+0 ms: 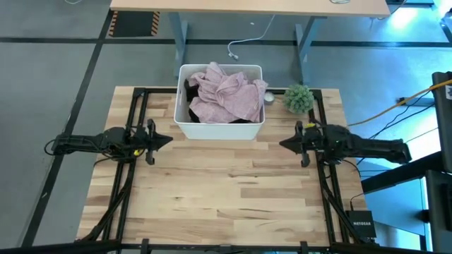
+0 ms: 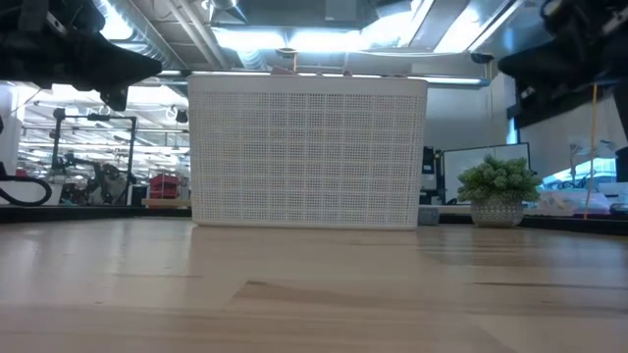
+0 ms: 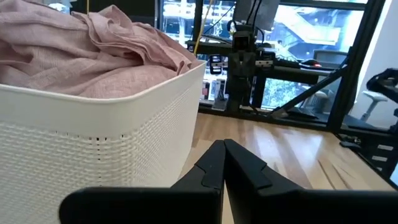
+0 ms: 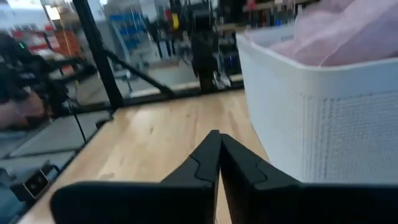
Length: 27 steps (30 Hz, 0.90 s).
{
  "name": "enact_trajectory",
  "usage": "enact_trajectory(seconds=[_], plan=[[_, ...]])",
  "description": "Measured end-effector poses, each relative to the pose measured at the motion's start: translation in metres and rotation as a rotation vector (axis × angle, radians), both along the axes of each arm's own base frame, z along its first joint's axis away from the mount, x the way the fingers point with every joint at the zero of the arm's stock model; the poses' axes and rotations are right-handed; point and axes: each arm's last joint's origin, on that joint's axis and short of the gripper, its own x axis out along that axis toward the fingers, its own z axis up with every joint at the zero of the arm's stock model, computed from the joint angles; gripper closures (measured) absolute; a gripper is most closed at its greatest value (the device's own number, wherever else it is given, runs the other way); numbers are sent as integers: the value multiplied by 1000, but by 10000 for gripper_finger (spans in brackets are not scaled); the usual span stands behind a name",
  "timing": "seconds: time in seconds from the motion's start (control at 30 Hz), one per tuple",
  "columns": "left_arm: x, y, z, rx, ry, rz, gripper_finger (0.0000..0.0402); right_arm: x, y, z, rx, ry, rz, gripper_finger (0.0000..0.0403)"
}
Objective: Sort clothes
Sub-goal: Return to Home Position
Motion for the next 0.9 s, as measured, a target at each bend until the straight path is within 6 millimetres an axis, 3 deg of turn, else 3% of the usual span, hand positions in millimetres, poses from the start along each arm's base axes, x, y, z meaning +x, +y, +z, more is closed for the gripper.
enact_trajectory(seconds=[0.13,0.27,0.47,0.6,0.9], plan=[[0,0,1,12,-13,1,401,-12,0,-6,11,-27,-17,379],[0,0,1,18,-12,1,397,-12,0,-10,5,-17,-21,396],[1,0,-1,22,-28,1,400,-6,-2,-28,-13,-20,-68,381],[4,0,-14,21,-15,17,399,-4,-2,-29,-16,-41,-66,386],[4,1,-14,8,-17,32,396,-3,-3,-31,-19,-16,-108,379]])
